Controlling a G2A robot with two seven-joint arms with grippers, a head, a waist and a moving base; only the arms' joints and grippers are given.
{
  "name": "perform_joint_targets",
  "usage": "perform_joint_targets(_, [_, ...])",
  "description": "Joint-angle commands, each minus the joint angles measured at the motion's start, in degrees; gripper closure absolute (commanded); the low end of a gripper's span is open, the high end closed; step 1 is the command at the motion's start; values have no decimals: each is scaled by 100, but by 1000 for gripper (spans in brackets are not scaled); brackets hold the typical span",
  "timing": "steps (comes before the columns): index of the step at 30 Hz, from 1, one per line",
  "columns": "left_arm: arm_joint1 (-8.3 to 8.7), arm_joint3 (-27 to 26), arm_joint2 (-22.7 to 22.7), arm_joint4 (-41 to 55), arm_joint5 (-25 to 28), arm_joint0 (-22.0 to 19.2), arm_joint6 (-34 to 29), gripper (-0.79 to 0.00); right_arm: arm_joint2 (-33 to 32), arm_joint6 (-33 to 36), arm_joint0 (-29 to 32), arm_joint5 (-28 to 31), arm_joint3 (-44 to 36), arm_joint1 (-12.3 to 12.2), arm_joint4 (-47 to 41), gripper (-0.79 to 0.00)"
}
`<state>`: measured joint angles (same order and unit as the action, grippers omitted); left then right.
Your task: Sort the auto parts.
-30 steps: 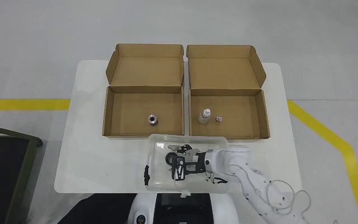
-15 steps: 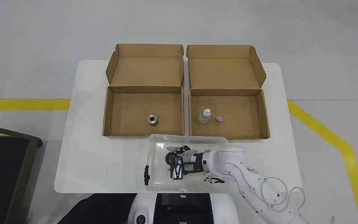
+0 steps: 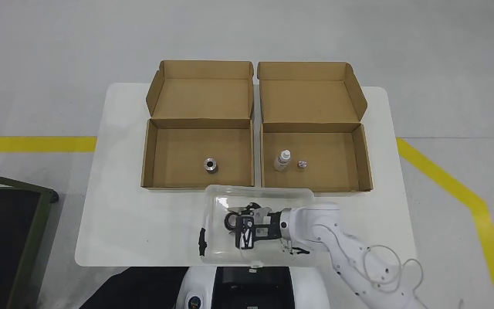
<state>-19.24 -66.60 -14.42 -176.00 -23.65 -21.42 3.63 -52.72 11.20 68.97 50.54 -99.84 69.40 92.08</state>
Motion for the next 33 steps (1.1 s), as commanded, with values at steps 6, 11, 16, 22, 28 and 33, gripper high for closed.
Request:
perform_joint_targets(6, [0,0,0,0,0,0,0,-785,-221,-4,108,133,-419,-56,-495,0])
perform_joint_targets(11, [0,0,0,0,0,0,0,-785,-453,-79,189,134,-791,-96,-1009,0])
perform_joint_targets(16, [0,0,0,0,0,0,0,-785,-691,-130,234,28,-1162,-133,-1352,0])
perform_joint_targets(22, [0,0,0,0,0,0,0,-785,-866,-246,229,-113,-1488,-158,-1630,0])
perform_joint_targets(28, [0,0,0,0,0,0,0,-785,-998,-428,159,-283,-1713,-165,-1910,0])
perform_joint_targets(33, [0,0,0,0,0,0,0,-785,-1135,-620,92,-476,-1893,-165,-2153,0])
